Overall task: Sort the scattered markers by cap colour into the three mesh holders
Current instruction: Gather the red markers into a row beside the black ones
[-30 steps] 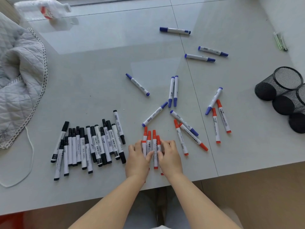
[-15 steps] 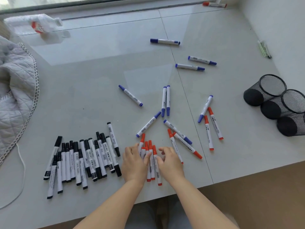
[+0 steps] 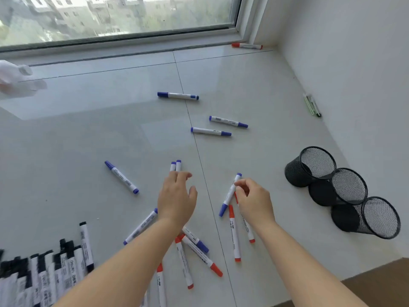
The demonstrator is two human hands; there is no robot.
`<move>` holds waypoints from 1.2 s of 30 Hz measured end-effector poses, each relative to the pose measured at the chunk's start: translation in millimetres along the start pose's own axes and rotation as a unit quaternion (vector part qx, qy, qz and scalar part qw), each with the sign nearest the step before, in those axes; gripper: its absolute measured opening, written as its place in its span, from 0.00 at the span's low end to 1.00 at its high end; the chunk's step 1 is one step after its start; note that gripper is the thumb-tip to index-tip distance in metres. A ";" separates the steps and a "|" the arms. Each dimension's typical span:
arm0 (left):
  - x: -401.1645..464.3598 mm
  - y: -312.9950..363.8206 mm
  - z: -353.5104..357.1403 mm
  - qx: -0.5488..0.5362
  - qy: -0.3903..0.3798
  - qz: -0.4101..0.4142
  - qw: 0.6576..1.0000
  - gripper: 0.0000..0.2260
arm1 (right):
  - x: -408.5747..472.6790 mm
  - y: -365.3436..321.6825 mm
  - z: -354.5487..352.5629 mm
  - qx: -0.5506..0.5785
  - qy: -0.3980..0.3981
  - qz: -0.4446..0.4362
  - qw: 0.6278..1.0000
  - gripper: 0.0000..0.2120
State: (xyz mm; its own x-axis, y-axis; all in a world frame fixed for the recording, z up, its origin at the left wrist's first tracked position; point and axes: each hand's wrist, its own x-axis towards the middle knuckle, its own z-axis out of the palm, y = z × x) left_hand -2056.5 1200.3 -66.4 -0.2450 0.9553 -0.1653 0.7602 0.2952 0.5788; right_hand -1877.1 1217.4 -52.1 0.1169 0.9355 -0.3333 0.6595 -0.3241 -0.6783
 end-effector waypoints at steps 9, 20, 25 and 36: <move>-61.2 -11.4 48.4 0.091 0.014 -0.138 0.986 0.16 | -1.9 65.5 5.2 -0.137 -0.075 0.043 0.987 0.15; -120.4 3.4 69.3 -0.021 0.123 -0.416 0.901 0.33 | -16.1 70.5 10.2 -0.161 -0.142 0.046 0.976 0.09; -131.3 -1.2 73.8 -0.030 0.100 -0.416 0.903 0.30 | -27.4 67.6 19.3 -0.212 -0.149 0.027 0.966 0.21; -131.7 -13.9 81.6 0.023 0.036 -0.343 0.938 0.13 | -46.3 85.8 32.3 -0.244 -0.110 0.051 0.962 0.15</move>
State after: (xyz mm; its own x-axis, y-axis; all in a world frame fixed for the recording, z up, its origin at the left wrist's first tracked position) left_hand -1985.7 1071.7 -117.8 -0.7254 0.5364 -0.4313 0.4327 0.8427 0.3203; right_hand -1849.9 1141.8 -116.0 0.0753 0.8331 -0.5479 0.9294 -0.2577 -0.2641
